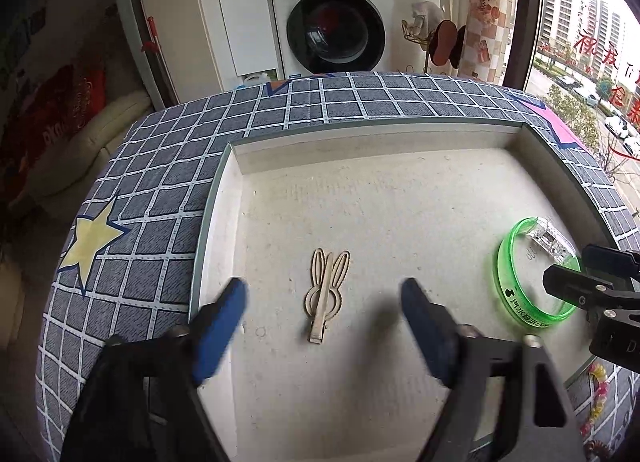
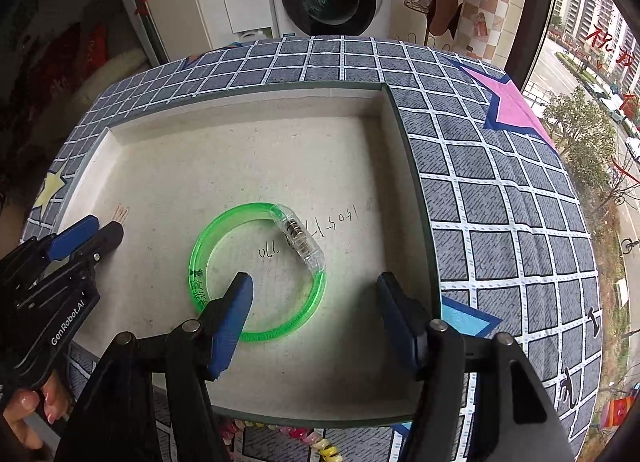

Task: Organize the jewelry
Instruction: 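Carry the clip and bangle into the green tray and open both tools, then grasp the yellow cord bracelet with the left tool while the right tool grasps the brown coil hair tie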

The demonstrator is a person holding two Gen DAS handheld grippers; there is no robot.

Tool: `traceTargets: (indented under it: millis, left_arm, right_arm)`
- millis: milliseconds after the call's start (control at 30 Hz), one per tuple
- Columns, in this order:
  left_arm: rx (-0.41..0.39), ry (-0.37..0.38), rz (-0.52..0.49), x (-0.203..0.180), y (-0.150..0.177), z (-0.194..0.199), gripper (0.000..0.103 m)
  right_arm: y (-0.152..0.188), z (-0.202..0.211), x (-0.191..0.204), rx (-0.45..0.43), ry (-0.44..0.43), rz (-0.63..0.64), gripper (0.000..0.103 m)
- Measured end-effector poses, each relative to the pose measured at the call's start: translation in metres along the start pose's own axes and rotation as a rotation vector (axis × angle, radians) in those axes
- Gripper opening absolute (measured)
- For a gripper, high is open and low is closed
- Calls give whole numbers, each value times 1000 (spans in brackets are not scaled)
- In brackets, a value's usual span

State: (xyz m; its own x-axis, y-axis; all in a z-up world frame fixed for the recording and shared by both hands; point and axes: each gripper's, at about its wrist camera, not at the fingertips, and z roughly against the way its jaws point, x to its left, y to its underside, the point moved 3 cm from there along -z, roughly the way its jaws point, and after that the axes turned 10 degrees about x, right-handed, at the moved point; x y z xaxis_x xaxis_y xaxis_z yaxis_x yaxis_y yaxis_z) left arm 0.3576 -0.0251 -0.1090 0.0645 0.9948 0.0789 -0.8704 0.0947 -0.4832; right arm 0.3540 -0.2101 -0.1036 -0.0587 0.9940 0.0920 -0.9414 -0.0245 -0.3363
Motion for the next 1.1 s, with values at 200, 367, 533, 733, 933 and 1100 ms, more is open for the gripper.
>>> traceTargets:
  millis: [200, 367, 533, 733, 933, 1100]
  left_arm:
    - [-61, 11, 3, 1, -1, 29, 103]
    - [-133, 35, 11, 12, 10, 68, 103]
    - [-140, 65, 44, 32, 33, 98, 103]
    - [-147, 47, 104, 60, 71, 119, 103]
    - [-95, 32, 68, 70, 109, 119, 103]
    - [-57, 25, 77, 73, 137, 112, 103]
  right_arm:
    - [-3, 26, -11, -58, -105, -80, 76]
    - [4, 61, -17, -121, -206, -123, 86]
    - [23, 88, -30, -183, -244, -179, 90]
    - [56, 122, -35, -283, -256, -146, 90]
    - [84, 137, -36, -285, -252, -116, 90]
    - [111, 134, -38, -224, -254, -110, 90]
